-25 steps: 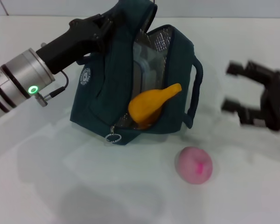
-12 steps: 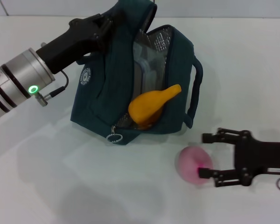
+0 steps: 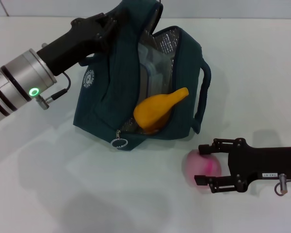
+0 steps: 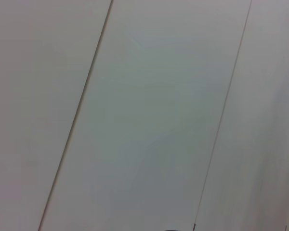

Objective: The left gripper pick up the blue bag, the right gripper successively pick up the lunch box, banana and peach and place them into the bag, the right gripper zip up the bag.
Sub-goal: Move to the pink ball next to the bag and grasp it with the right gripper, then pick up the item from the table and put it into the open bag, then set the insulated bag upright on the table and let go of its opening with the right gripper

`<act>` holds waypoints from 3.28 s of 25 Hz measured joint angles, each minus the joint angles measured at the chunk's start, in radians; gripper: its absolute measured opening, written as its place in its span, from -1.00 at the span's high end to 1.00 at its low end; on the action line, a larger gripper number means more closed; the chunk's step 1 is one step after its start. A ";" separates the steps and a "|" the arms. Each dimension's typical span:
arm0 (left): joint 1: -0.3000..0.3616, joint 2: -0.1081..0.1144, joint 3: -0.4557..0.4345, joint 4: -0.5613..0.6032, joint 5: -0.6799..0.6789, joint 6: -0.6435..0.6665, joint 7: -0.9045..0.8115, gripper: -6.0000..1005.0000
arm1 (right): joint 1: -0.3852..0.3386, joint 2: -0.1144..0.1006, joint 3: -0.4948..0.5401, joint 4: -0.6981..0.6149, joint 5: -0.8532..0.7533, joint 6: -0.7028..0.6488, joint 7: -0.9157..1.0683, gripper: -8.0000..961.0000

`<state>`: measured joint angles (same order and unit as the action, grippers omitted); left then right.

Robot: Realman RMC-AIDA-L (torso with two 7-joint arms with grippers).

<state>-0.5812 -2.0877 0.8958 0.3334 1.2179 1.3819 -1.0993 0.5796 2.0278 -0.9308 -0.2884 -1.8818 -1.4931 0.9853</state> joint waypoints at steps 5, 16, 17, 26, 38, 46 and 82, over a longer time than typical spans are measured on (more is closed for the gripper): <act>-0.002 0.001 0.000 0.000 0.000 0.000 0.002 0.91 | 0.004 0.000 -0.021 -0.010 -0.007 0.006 0.024 -0.47; 0.004 0.002 0.000 0.003 0.000 0.000 0.004 0.91 | -0.023 -0.009 -0.024 -0.075 -0.003 -0.014 0.052 0.10; 0.005 0.002 0.000 0.004 0.000 0.000 0.004 0.91 | -0.035 -0.010 -0.020 -0.091 0.002 -0.024 0.053 0.15; 0.020 0.003 0.000 0.009 0.000 0.002 0.005 0.91 | -0.193 -0.022 -0.016 -0.272 0.229 -0.138 0.039 0.61; 0.009 0.003 0.004 0.009 0.000 0.000 0.007 0.91 | -0.039 -0.016 -0.026 -0.268 0.503 -0.192 0.151 0.80; 0.005 0.001 0.005 0.009 0.000 0.000 0.007 0.91 | 0.145 -0.014 -0.140 -0.276 0.450 -0.030 0.270 0.80; -0.011 -0.001 0.004 0.003 0.001 0.001 0.007 0.91 | -0.197 -0.020 -0.230 -0.502 0.183 0.061 0.299 -0.18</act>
<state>-0.5917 -2.0883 0.9002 0.3363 1.2187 1.3825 -1.0922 0.3830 2.0082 -1.1608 -0.7901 -1.6987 -1.4318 1.2844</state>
